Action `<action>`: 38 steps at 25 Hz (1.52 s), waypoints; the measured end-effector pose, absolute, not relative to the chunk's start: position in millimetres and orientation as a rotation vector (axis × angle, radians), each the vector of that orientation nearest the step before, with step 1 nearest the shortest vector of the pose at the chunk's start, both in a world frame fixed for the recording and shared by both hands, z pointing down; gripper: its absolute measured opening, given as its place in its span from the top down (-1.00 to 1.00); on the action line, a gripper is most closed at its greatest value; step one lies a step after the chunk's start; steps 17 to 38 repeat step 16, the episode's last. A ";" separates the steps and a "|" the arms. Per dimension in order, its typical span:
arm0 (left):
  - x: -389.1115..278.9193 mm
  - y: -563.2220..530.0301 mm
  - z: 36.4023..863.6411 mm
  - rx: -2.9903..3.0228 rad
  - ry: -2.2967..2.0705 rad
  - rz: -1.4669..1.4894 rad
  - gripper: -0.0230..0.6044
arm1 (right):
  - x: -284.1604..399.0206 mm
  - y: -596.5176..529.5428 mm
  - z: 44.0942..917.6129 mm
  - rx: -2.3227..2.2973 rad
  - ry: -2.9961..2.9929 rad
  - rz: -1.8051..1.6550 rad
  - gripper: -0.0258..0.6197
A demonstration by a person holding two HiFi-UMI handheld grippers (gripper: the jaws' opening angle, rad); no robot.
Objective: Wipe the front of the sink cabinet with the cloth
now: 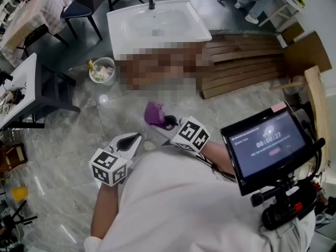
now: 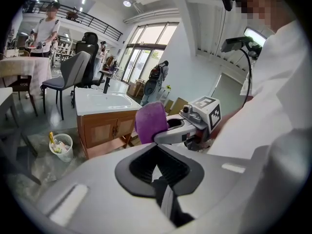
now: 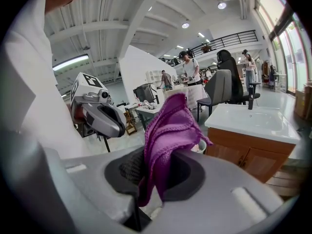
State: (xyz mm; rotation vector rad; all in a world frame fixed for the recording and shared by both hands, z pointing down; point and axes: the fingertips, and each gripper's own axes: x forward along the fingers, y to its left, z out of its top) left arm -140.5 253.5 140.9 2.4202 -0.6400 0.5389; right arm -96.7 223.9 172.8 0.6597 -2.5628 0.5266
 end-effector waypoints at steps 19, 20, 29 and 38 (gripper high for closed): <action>-183.6 264.4 145.5 2.409 -0.705 0.510 0.91 | -138.3 232.1 173.6 0.606 -2.568 0.477 0.67; -183.6 264.4 145.5 2.409 -0.705 0.510 0.91 | -138.3 232.1 173.6 0.606 -2.568 0.477 0.67; -183.6 264.4 145.5 2.409 -0.705 0.510 0.91 | -138.3 232.1 173.6 0.606 -2.568 0.477 0.67; -183.6 264.4 145.5 2.409 -0.705 0.510 0.91 | -138.3 232.1 173.6 0.606 -2.568 0.477 0.67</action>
